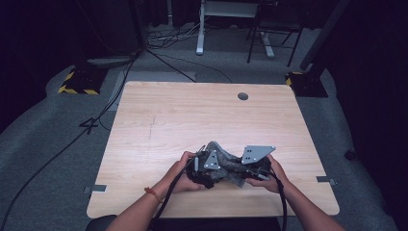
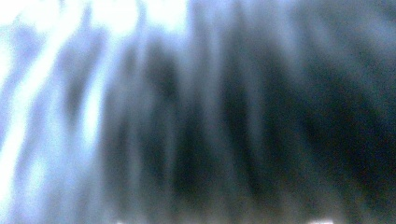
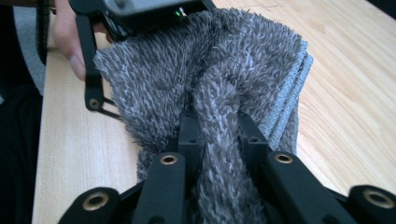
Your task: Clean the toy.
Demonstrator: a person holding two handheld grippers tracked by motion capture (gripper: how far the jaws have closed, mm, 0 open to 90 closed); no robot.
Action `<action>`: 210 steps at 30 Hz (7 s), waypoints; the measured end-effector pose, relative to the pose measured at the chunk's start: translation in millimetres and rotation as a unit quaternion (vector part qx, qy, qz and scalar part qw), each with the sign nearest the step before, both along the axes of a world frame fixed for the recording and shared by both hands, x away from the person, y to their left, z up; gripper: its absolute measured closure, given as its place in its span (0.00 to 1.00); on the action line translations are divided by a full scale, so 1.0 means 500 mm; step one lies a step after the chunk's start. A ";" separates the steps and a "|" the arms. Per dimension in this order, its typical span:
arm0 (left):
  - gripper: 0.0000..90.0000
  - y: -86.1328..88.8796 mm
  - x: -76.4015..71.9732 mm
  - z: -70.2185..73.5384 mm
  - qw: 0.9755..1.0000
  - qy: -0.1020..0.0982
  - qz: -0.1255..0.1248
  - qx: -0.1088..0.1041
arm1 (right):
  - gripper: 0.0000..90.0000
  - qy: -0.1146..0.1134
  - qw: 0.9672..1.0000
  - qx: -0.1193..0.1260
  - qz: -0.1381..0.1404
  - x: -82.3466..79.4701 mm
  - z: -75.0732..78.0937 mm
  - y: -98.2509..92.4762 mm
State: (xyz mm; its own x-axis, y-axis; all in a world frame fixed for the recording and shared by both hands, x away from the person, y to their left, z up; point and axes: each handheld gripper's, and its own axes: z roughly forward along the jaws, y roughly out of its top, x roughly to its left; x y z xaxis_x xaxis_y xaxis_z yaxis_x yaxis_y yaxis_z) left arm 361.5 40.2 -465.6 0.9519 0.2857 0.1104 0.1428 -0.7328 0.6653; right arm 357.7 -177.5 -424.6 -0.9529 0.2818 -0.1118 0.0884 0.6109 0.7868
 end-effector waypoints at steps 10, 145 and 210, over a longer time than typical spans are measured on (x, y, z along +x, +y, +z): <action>0.38 0.024 0.003 0.021 1.000 -0.001 -0.003 -0.025 | 0.85 0.017 0.999 0.005 -0.031 0.015 -0.018 -0.046; 0.37 0.017 -0.007 0.053 0.998 -0.045 0.004 -0.044 | 0.85 0.015 0.997 0.062 -0.036 0.018 0.001 -0.037; 0.37 0.009 -0.012 0.039 0.998 -0.034 -0.001 -0.045 | 0.85 0.012 0.996 0.081 -0.026 0.006 0.002 -0.050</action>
State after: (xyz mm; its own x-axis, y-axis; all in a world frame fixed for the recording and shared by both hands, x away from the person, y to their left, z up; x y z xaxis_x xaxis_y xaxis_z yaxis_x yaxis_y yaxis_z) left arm 355.3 44.8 -446.4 0.9436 0.2960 0.1480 0.0945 -0.6696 0.7367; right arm 360.7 -202.7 -423.8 -0.9387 0.3428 -0.0376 0.1369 0.4706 0.8716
